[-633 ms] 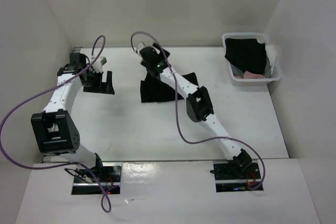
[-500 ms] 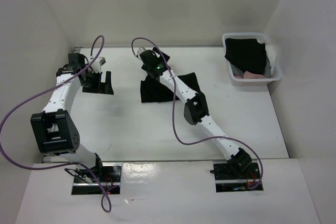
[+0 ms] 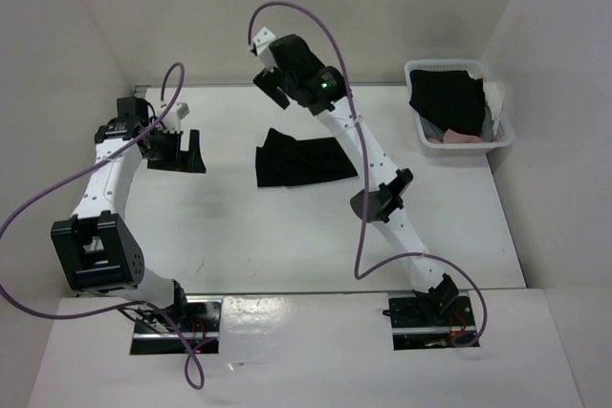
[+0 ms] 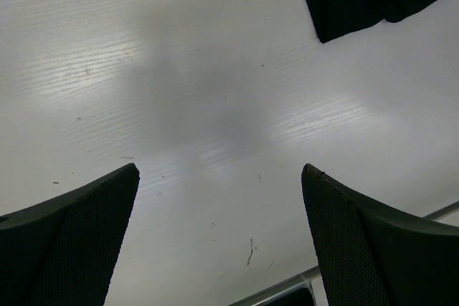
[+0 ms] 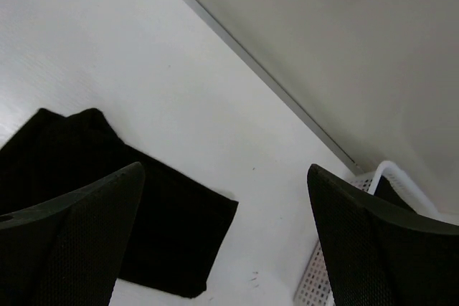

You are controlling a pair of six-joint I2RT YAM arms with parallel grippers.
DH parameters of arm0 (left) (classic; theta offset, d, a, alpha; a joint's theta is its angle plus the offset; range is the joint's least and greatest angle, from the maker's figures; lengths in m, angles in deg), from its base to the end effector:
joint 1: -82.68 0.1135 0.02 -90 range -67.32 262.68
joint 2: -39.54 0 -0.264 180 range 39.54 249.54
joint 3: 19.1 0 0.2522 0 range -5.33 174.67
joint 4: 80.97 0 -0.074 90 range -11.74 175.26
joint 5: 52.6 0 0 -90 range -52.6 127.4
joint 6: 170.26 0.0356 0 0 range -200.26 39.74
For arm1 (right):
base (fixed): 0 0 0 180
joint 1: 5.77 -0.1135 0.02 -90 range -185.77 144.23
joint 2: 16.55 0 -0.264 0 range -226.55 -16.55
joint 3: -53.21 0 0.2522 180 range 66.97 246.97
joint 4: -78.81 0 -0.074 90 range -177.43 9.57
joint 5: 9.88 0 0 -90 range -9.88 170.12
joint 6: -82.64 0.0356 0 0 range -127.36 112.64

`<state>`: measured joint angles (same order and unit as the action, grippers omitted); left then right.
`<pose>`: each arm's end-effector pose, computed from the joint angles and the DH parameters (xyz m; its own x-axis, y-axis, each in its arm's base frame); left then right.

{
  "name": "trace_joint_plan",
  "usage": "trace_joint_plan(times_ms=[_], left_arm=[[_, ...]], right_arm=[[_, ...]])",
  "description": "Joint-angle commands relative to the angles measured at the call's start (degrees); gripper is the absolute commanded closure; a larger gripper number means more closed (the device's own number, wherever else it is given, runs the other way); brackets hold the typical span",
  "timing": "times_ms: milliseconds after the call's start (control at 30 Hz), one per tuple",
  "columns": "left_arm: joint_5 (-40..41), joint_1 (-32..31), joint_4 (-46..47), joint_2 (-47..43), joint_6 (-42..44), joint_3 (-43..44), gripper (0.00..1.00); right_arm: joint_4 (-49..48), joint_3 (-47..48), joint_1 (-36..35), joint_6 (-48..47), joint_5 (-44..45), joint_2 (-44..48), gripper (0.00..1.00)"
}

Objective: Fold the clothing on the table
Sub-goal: Fold the skirt

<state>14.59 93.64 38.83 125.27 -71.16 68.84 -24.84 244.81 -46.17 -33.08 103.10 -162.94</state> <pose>0.3060 0.0452 0.2959 -0.8178 -0.0099 -0.5754 0.1578 0.9577 -0.2408 0.3966 0.3193 0.3834 -0.2063 -0.7002 -0.6835 -0.4792 0.6813 -0.5533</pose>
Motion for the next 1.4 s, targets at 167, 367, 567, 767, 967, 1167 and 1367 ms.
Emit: trace_joint_plan(times_ms=[167, 367, 567, 767, 967, 1167, 1367], left_arm=[[-3.11, 0.2, -3.22, -3.64, 2.59, 1.41, 0.0], [-3.12, 0.2, -4.89, -3.64, 3.11, 1.94, 0.0], [-5.75, 0.2, -6.03, -5.31, 2.5, 3.08, 0.0], [-6.28, -0.32, -6.04, -8.03, 1.18, 3.7, 0.0], [-6.28, -0.85, -4.19, -8.04, -1.27, 4.31, 0.0], [-4.1, -1.38, -3.14, -6.9, -2.34, 4.31, 0.0], [-1.98, -1.38, -1.9, -8.65, -2.34, 3.08, 0.0]], right_arm=[[12.12, -1.35, -1.78, 4.62, -4.26, 8.65, 0.02], [12.12, -10.92, -5.38, 3.39, -4.26, 17.52, 0.02], [12.12, -21.56, -6.53, 4.01, 0.65, 29.03, 0.02], [12.12, -36.13, 1.09, 3.48, -1.25, 46.35, 0.02], [1.39, -58.8, 25.35, -1.52, -20.59, 66.19, 0.02], [-20.21, -93.95, 25.46, -0.67, -20.08, 85.65, 0.02], [-31.02, -105.76, 21.25, 1.28, -20.53, 82.51, 0.02]])
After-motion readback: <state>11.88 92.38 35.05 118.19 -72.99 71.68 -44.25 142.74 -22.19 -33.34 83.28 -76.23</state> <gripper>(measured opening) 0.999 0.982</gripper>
